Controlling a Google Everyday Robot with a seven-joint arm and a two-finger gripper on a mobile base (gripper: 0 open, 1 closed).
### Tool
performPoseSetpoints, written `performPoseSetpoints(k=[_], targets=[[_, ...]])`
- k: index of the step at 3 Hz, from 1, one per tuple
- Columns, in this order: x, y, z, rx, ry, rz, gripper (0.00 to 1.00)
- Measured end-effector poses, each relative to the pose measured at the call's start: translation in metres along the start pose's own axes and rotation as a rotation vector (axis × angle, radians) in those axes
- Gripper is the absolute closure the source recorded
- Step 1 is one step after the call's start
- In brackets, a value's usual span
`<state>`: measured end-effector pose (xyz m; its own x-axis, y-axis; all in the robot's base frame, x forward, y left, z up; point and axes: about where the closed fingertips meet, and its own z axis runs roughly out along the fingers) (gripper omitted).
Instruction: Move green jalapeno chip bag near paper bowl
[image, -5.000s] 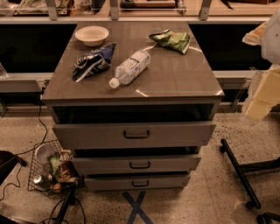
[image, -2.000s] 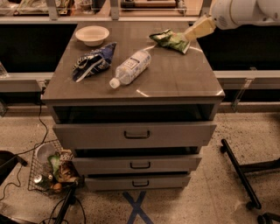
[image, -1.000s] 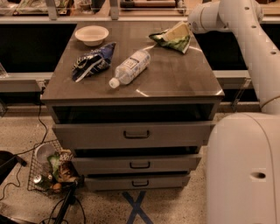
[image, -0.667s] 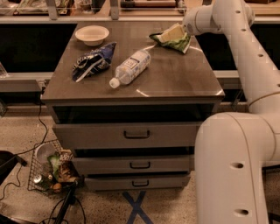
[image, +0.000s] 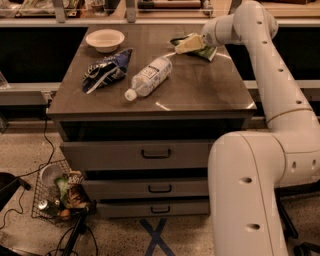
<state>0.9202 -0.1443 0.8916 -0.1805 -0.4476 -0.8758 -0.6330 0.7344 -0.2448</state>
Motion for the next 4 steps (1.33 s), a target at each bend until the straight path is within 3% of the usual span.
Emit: performPoseSetpoints(k=[2, 3, 4], targets=[[0.021, 0.012, 0.025, -0.029, 0.049, 0.066, 0.00], [0.032, 0.016, 0.032, -0.036, 0.075, 0.094, 0.13], [0.042, 0.017, 0.037, -0.038, 0.090, 0.137, 0.36]])
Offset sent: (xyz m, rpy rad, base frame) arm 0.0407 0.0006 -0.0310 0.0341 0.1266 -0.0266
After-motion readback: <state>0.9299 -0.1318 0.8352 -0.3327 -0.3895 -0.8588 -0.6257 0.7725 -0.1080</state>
